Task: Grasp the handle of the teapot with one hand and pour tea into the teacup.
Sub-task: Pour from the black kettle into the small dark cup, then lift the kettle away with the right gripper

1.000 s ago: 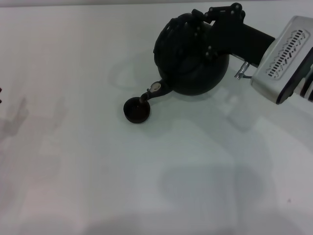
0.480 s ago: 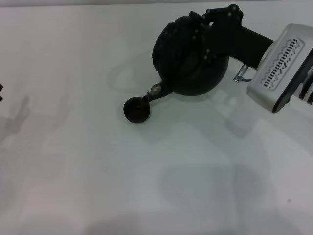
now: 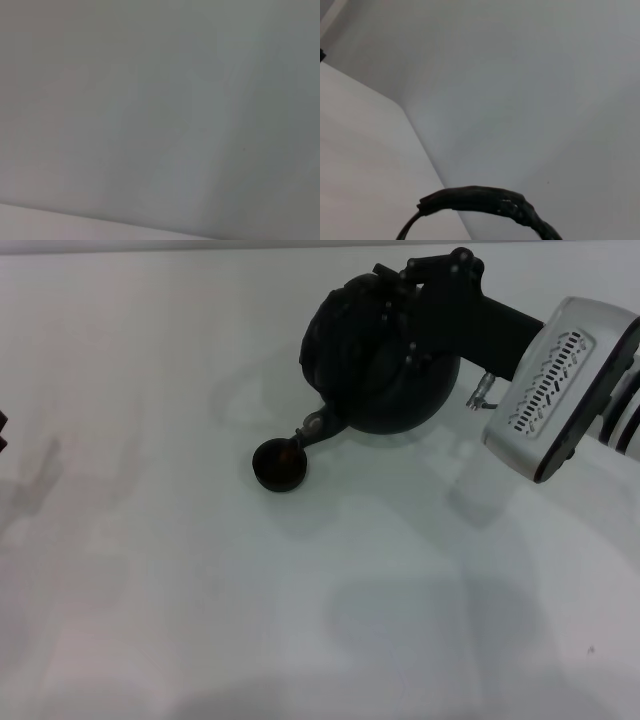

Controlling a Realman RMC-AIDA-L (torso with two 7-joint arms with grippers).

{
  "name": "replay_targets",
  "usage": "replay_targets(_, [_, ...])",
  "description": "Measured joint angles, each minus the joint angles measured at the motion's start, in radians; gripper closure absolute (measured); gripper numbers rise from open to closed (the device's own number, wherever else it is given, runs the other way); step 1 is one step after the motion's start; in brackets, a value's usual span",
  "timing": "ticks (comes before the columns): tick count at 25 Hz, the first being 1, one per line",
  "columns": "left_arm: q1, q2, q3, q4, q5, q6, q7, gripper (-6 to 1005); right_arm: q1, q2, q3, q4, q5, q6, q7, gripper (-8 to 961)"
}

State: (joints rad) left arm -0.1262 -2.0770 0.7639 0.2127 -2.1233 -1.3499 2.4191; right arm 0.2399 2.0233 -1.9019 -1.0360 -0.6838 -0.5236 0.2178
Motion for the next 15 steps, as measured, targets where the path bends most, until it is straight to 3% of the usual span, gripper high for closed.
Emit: replay_targets(15, [-0.003,0.001,0.000,-0.001,-0.001,0.004,0.000,120,-0.007,0.000,-0.008,-0.013,-0.002,0.022,-0.003,844])
